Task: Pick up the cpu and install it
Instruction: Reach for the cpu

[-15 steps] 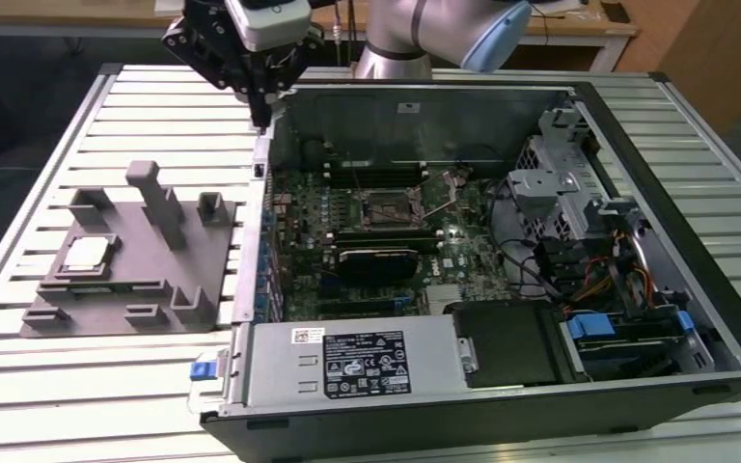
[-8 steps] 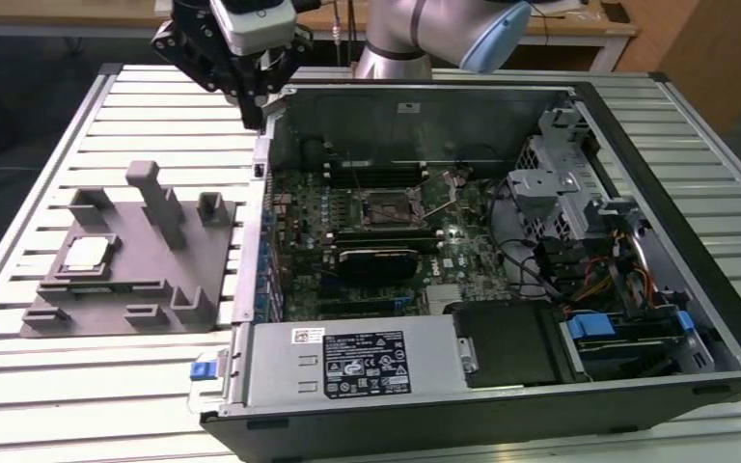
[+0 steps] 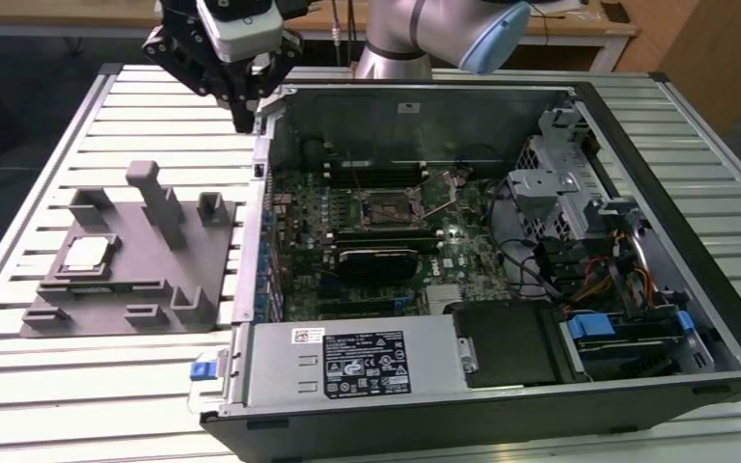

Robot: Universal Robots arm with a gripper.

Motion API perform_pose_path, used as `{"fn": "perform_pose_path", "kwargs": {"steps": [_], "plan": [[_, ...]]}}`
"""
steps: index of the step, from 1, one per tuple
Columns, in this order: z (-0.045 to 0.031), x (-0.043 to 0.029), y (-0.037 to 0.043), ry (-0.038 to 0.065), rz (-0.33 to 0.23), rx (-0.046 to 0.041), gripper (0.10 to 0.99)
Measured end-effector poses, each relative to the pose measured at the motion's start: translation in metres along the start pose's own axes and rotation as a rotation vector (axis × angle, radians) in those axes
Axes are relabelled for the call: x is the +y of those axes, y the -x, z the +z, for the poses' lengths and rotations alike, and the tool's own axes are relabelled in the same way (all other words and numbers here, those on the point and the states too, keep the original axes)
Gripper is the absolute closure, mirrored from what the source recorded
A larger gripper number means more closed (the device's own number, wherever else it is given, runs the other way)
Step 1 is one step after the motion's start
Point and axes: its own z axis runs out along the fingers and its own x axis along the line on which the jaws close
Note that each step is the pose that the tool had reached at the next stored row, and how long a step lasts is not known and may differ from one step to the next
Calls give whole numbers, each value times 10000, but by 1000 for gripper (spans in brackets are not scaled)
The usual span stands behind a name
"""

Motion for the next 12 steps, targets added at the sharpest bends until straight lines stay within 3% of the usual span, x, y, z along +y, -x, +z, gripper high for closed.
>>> {"fn": "perform_pose_path", "kwargs": {"steps": [12], "plan": [[87,-22,-221,0,0,0,980]]}}
